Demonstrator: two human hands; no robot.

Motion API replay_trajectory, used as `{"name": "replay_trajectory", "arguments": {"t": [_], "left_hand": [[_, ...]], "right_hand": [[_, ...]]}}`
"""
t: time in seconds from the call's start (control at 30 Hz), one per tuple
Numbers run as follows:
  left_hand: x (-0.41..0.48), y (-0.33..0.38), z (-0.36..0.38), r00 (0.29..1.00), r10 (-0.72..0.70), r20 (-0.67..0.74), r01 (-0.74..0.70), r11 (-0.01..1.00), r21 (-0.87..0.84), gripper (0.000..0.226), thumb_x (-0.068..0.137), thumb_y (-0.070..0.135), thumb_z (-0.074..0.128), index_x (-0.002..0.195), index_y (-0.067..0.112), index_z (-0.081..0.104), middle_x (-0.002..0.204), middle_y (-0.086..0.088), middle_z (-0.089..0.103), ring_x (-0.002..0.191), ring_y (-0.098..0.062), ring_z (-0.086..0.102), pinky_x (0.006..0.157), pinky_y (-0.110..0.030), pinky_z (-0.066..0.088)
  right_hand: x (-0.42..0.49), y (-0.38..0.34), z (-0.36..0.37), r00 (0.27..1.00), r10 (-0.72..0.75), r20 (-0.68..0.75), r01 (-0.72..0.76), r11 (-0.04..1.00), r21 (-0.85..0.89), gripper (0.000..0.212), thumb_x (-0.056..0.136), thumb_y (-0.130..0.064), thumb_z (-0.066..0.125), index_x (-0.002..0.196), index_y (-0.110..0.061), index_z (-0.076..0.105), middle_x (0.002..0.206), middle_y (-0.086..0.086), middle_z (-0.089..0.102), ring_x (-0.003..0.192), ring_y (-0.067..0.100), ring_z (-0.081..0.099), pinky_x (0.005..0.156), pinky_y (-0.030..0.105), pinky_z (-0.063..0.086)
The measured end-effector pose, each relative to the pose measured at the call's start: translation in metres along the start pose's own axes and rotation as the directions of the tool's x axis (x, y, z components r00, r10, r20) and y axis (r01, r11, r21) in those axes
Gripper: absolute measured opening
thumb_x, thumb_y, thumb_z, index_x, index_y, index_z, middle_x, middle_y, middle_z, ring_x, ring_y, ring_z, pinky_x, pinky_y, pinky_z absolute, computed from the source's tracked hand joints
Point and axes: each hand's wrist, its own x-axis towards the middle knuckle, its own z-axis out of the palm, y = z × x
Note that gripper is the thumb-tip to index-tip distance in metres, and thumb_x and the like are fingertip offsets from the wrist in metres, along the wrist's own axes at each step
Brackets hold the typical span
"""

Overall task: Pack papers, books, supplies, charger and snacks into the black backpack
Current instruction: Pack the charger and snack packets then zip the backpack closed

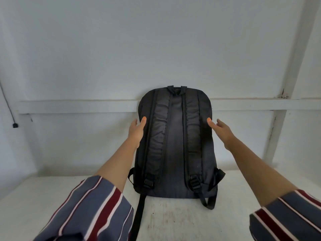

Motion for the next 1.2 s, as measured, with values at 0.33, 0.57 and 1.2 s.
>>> {"name": "replay_trajectory", "arguments": {"t": [0.33,0.57,1.2], "left_hand": [[0.025,0.002,0.022,0.996,-0.077,-0.036,0.062,0.946,-0.317,0.032,0.090,0.020,0.061,0.117,0.003,0.061,0.112,-0.012,0.063,0.096,-0.022,0.060,0.088,-0.032,0.049],[0.032,0.011,0.028,1.000,-0.017,-0.026,0.003,0.892,-0.453,0.031,0.089,0.018,0.062,0.117,0.006,0.062,0.111,-0.008,0.065,0.104,-0.023,0.060,0.097,-0.040,0.048],[0.025,0.047,0.009,0.979,-0.104,0.174,0.154,0.940,-0.304,0.057,0.087,0.057,0.050,0.129,0.019,0.049,0.127,-0.001,0.055,0.110,-0.019,0.053,0.103,-0.037,0.039]], "right_hand": [[0.031,-0.003,0.043,0.985,0.084,-0.153,-0.008,0.895,0.446,0.037,0.090,-0.029,0.061,0.115,-0.002,0.061,0.114,0.009,0.064,0.101,0.023,0.059,0.093,0.035,0.048],[0.040,-0.014,0.041,0.978,0.043,-0.205,0.088,0.804,0.588,0.024,0.092,-0.022,0.058,0.108,-0.005,0.065,0.098,0.002,0.065,0.098,0.020,0.060,0.097,0.036,0.048],[0.039,-0.043,0.019,0.990,-0.039,-0.137,0.078,0.952,0.295,0.041,0.099,-0.033,0.042,0.135,-0.014,0.047,0.134,-0.001,0.049,0.123,0.017,0.044,0.105,0.031,0.031]]}}
